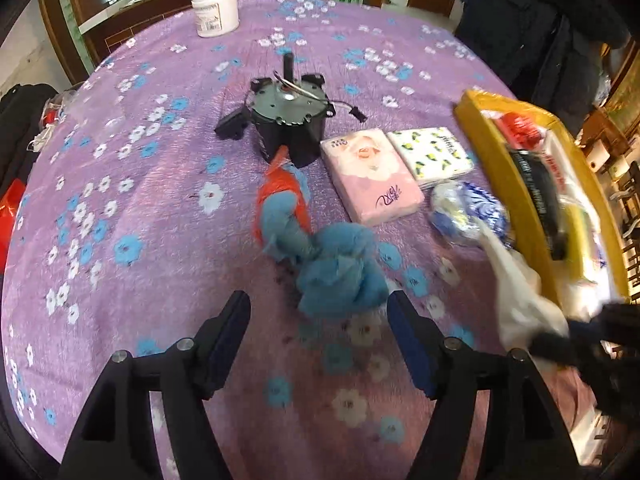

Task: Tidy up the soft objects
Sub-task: 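Grasp the blue knit glove with the left gripper while the right grasps the white cloth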

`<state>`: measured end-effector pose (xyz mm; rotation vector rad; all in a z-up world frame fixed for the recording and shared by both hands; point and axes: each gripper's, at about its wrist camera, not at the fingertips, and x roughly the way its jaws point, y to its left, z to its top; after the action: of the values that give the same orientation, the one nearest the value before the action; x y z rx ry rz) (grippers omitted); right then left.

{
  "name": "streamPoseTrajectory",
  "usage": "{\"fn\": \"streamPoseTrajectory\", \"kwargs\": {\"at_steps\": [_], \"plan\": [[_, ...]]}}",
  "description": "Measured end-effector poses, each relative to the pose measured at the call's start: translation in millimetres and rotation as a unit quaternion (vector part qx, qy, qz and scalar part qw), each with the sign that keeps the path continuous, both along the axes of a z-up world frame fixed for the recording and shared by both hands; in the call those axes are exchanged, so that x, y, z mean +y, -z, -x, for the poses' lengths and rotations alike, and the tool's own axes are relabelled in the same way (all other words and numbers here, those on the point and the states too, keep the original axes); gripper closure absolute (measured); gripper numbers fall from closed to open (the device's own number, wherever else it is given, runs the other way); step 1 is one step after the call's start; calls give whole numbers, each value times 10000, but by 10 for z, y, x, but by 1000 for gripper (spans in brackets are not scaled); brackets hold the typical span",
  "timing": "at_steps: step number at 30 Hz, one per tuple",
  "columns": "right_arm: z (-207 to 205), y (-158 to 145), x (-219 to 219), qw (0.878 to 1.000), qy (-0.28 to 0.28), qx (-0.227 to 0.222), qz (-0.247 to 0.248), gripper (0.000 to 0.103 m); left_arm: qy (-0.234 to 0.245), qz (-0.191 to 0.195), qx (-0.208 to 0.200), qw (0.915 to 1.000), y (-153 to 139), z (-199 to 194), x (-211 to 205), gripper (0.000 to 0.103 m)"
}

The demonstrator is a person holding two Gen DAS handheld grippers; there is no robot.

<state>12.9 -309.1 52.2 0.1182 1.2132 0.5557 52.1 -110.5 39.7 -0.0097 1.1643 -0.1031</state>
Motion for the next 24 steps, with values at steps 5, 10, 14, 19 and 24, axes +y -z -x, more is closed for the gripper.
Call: {"fn": "streamPoseTrajectory", "kwargs": {"at_steps": [5, 10, 14, 19, 24], "plan": [[69, -37, -113, 9999, 89, -97, -27, 87, -129, -86, 183, 9997, 200, -242, -69, 36], [101, -18, -53, 9999, -93, -64, -3, 87, -65, -166, 231, 9996, 185, -208, -131, 67], [152, 40, 165, 9983, -543, -18, 197, 86, 9, -79, 247, 9997, 117, -29, -103, 68], [217, 119, 423, 9913, -1235, 81, 443, 76, 97, 36, 269, 9996, 47, 313, -16, 68], [179, 7, 460, 9896, -1371, -176, 396, 33, 36, 103, 254, 9996, 39, 428, 67, 68]]}}
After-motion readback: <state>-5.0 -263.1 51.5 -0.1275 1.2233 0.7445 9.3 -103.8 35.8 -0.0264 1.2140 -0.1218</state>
